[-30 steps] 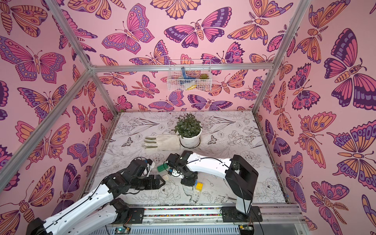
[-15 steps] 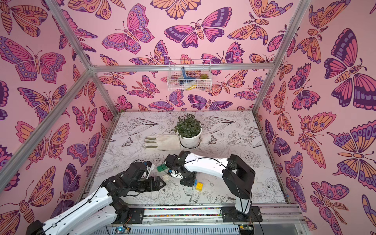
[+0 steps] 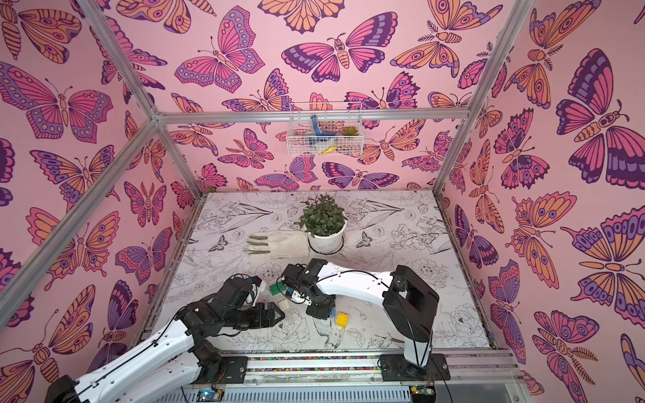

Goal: Assemble a giraffe with lego
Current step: Assemble the lego brick with the lego brick.

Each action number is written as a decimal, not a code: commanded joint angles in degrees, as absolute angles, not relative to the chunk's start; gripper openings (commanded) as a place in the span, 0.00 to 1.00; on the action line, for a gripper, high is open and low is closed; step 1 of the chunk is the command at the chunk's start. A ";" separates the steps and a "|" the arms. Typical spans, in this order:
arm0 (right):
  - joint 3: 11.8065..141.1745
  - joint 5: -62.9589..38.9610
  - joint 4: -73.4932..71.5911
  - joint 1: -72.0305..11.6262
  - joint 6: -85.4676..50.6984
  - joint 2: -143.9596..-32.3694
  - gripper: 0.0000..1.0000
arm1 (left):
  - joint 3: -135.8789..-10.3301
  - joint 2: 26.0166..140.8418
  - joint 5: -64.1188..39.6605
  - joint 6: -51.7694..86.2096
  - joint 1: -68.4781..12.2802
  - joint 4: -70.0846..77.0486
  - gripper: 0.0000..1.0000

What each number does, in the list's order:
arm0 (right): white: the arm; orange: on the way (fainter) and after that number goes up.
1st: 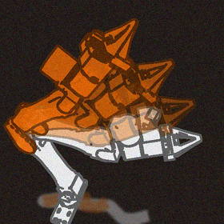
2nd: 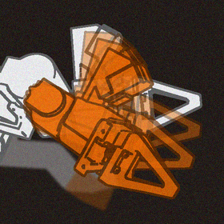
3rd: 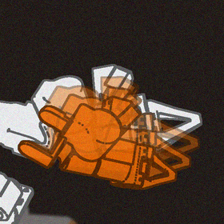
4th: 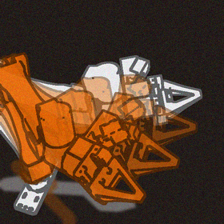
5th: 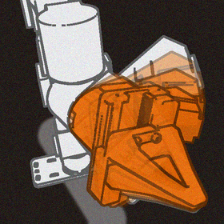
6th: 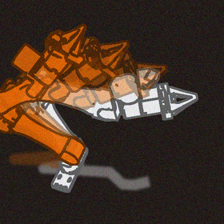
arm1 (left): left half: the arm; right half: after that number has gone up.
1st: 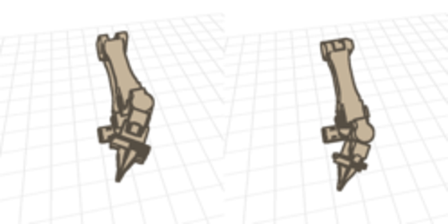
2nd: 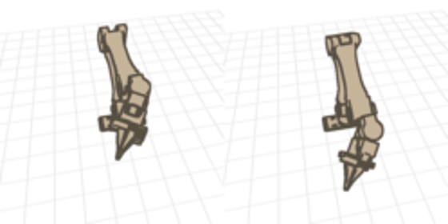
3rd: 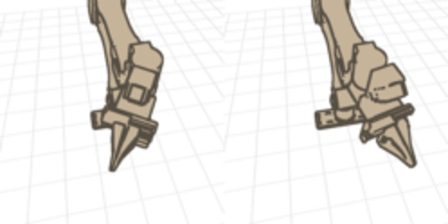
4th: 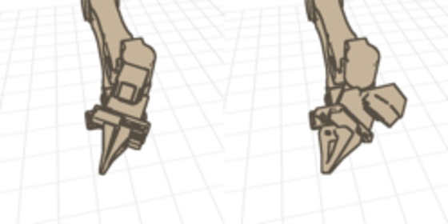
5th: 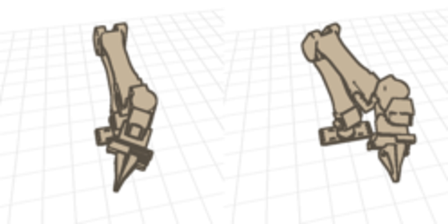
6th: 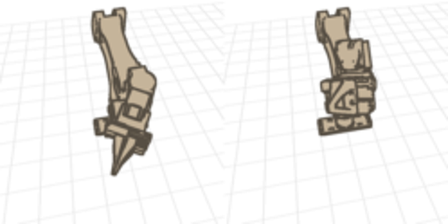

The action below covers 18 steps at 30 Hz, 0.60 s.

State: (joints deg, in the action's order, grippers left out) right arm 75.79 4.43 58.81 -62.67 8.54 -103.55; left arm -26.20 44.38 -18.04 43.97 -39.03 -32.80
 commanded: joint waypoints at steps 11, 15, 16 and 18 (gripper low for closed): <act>72.87 3.21 54.30 -60.13 3.22 -95.57 0.76 | -26.94 44.61 -18.85 43.40 -39.35 -32.48 0.93; 65.12 0.02 51.70 -58.19 -2.42 -84.71 0.77 | -30.31 48.56 -18.60 42.04 -40.39 -31.75 0.93; 62.33 -0.23 51.40 -57.50 -4.37 -81.52 0.77 | -31.59 50.20 -18.12 41.85 -40.84 -31.21 0.93; 57.44 -1.61 50.71 -55.27 -9.25 -76.03 0.77 | -33.09 53.44 -17.66 41.76 -41.92 -29.28 0.93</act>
State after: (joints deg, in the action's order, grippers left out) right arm 61.76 0.89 51.27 -57.39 -1.67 -81.32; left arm -30.65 50.87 -18.13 43.42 -40.84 -32.08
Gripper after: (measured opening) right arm 0.768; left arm 0.929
